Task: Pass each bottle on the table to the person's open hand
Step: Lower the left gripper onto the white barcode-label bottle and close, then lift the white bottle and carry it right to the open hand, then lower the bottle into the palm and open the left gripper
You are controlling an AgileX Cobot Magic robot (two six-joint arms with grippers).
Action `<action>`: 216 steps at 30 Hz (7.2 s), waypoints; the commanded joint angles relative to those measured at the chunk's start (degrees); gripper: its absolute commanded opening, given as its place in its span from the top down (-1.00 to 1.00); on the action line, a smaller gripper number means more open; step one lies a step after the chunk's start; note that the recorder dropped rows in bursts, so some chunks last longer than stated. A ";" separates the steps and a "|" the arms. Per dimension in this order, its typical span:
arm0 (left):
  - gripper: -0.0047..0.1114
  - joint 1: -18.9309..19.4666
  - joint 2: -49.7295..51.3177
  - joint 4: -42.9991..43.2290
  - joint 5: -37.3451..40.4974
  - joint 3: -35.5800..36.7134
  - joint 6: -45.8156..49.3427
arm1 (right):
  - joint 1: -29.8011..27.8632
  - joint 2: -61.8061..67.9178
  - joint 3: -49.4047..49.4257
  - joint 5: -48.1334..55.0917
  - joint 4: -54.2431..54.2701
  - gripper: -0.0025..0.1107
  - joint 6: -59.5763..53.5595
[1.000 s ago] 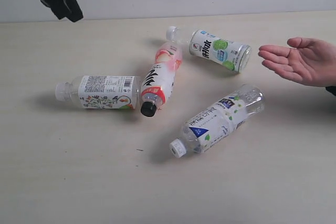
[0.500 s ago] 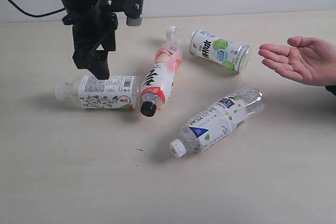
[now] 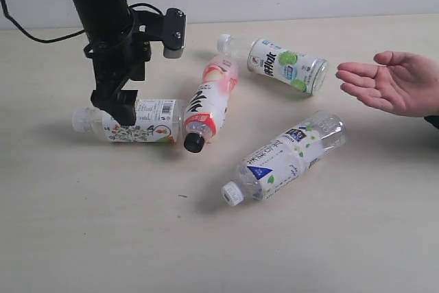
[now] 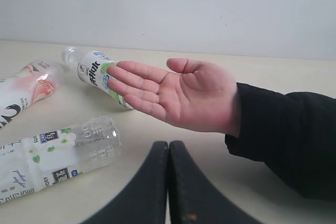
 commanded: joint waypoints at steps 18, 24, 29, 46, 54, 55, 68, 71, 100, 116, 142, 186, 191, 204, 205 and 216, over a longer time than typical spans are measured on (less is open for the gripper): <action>-0.57 -0.14 7.46 0.00 -8.27 0.20 -2.10 | 0.26 -0.21 0.33 -0.54 -0.09 0.96 -0.05; -0.56 -0.14 8.23 0.00 -8.27 0.20 -2.10 | 0.26 -0.21 0.33 -0.54 -0.09 0.96 -0.05; -0.07 -0.14 8.23 0.00 -6.60 0.20 -2.10 | 0.26 -0.21 0.33 -0.54 -0.10 0.96 -0.05; 0.92 -0.14 4.46 18.56 3.07 -1.67 -14.30 | 0.26 -0.21 0.33 -0.54 -0.11 0.96 -0.05; 0.92 -3.00 -0.18 16.22 3.07 -8.47 -34.90 | 0.26 -0.21 0.33 -0.54 -0.11 0.96 -0.05; 0.92 -3.73 -0.48 16.09 3.07 -9.42 -37.83 | 0.26 -0.21 0.33 -0.54 -0.11 0.96 -0.05; 0.92 -24.08 -0.77 15.67 3.07 -21.55 -71.35 | 0.26 -0.21 0.33 -0.54 -0.11 0.96 -0.05; 0.92 -26.66 -0.77 10.37 -1.42 -25.24 -77.09 | 0.26 -0.21 0.33 -0.54 -0.22 0.96 -0.05; 0.92 -18.06 23.15 -40.60 -19.12 -49.75 -78.48 | 0.26 -0.21 0.33 -0.54 -0.11 0.96 -0.05; 0.92 -16.68 30.86 -54.05 -23.60 -49.75 -68.81 | 0.26 -0.21 0.33 -0.54 0.02 0.96 -0.05; 0.92 -16.80 32.46 -52.87 -25.03 -49.75 -69.65 | 0.26 -0.21 0.33 -0.54 -0.15 0.96 -0.05; -0.01 -16.80 34.32 -54.73 -22.77 -49.75 -69.30 | 0.26 -0.21 0.33 -0.54 -0.15 0.96 -0.05; -0.01 -16.80 34.32 -54.73 -22.77 -49.75 -69.30 | 0.26 -0.21 0.33 -0.54 -0.15 0.96 -0.05; -0.45 -16.80 34.32 -54.62 -21.82 -49.75 -65.77 | 0.26 -0.21 0.33 -0.54 -0.15 0.96 -0.05; -0.45 -16.80 34.32 -54.62 -21.72 -49.75 -65.53 | 0.26 -0.21 0.33 -0.54 -0.15 0.96 -0.05; -0.59 -16.69 33.10 -54.62 -20.83 -49.75 -63.32 | 0.26 -0.21 0.33 -0.54 0.04 0.96 -0.05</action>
